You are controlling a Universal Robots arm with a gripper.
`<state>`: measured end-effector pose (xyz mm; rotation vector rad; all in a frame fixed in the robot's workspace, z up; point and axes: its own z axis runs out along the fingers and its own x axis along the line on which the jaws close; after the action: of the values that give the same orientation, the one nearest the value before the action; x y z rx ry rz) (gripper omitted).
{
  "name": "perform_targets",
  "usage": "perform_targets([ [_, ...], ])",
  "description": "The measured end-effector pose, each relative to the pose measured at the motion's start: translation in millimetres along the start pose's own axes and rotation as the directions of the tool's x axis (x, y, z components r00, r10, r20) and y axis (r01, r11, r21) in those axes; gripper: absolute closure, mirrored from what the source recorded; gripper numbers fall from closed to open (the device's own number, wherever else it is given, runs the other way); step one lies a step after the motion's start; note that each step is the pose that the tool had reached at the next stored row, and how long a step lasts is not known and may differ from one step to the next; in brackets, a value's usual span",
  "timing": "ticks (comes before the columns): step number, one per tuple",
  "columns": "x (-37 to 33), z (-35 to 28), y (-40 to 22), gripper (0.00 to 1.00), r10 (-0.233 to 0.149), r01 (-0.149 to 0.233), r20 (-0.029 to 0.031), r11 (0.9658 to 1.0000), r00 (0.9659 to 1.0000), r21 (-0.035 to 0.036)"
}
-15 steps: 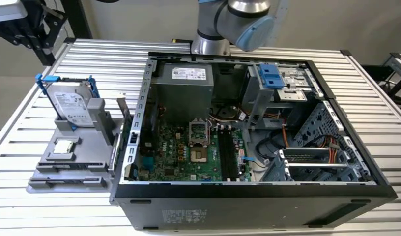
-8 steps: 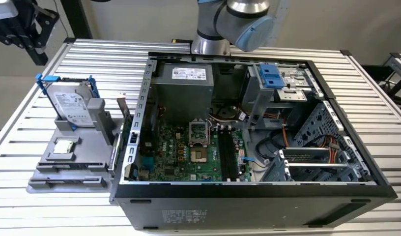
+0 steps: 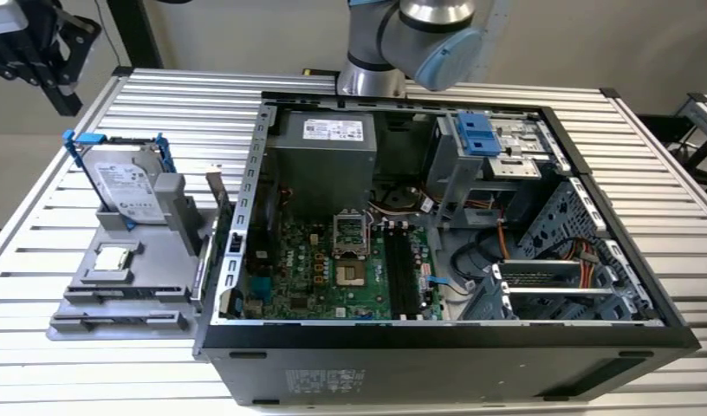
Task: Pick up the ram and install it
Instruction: 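Reach for the ram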
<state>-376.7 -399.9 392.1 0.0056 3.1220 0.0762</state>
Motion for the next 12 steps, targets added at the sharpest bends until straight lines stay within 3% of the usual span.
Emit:
perform_targets([
  [12, -0.2, -1.4, -28.4, 1.00, 0.000, 0.000, -0.0001, 1.0000, 1.0000, 0.0001],
])
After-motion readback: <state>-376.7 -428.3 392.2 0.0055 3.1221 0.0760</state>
